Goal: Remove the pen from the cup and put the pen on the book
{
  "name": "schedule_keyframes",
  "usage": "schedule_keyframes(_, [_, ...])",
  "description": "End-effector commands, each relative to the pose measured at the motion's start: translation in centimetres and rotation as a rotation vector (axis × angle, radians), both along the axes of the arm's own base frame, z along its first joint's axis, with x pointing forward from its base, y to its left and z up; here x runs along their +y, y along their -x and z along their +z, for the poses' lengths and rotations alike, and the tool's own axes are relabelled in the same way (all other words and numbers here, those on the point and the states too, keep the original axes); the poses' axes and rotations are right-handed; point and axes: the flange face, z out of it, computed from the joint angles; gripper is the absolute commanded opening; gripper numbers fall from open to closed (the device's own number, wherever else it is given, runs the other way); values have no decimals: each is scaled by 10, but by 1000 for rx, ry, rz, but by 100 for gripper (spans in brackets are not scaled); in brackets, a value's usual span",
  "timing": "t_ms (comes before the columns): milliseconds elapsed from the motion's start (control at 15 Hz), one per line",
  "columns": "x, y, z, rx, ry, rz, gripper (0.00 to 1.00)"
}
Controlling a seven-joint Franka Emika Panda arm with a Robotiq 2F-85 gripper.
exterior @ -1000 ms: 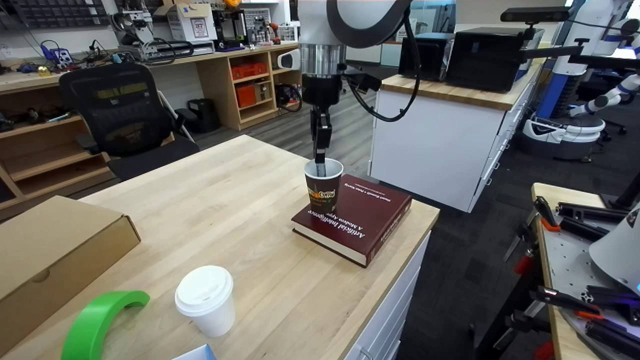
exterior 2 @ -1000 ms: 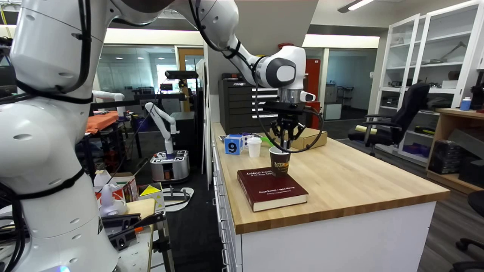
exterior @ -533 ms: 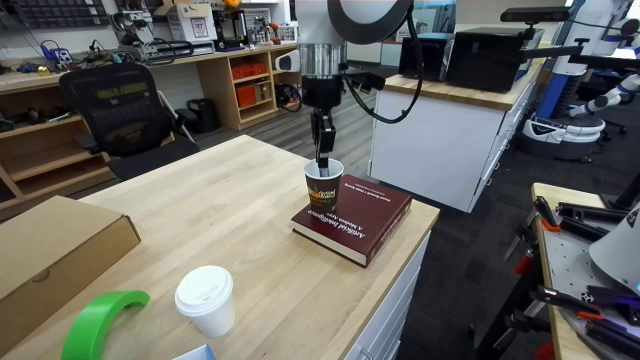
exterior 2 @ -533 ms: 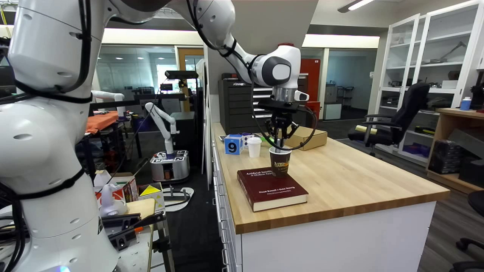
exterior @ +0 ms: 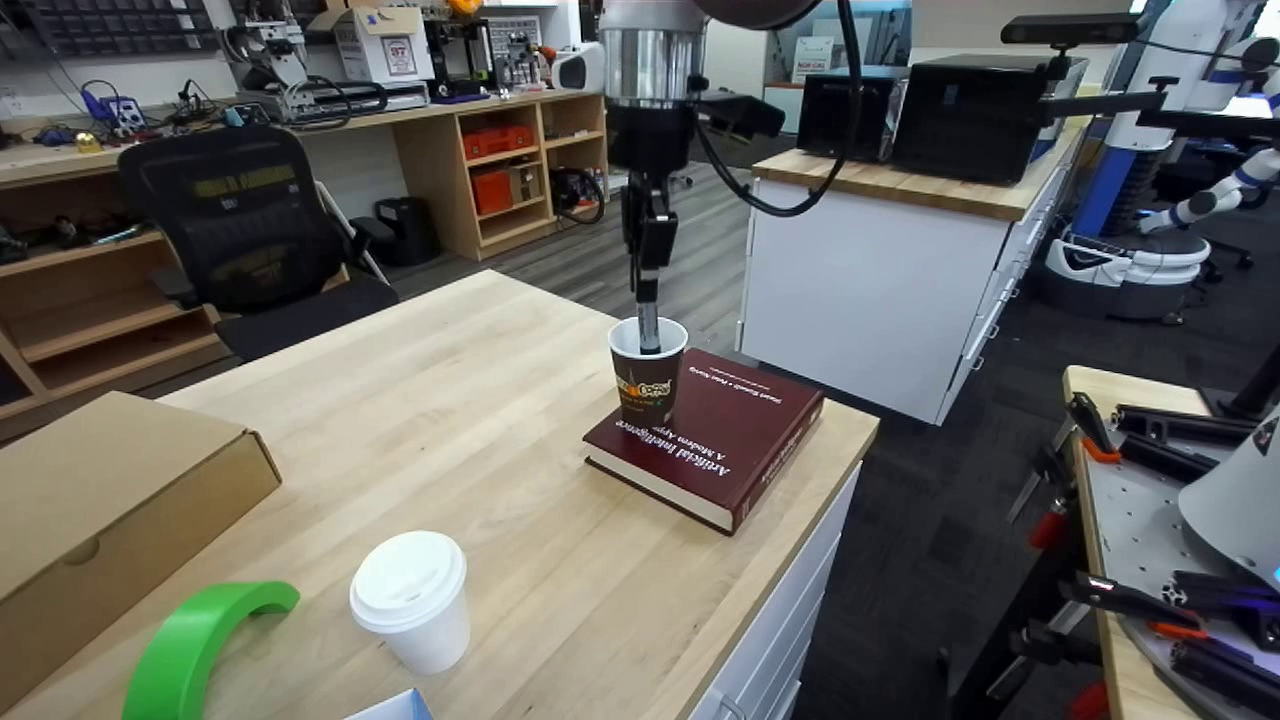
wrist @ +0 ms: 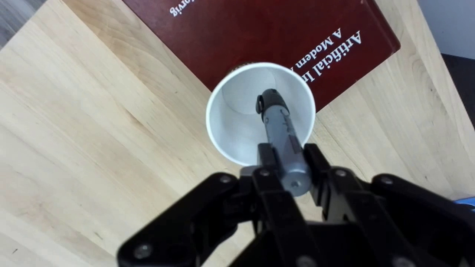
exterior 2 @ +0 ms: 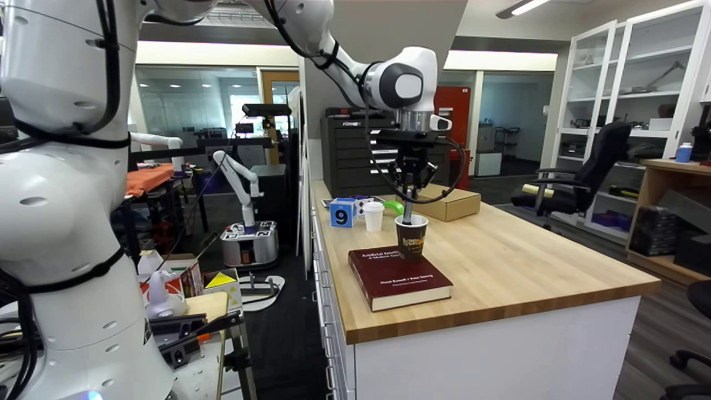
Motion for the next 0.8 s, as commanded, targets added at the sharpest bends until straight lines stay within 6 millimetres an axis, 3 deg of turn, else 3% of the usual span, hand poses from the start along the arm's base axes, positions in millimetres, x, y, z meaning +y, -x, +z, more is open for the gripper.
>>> schedule_keyframes(0, [-6,17,30,-25,15,28,6])
schedule_keyframes(600, [-25,29,105,-155,25,-9,6])
schedule_keyframes(733, [-34,30,113,-149,31,-29,6])
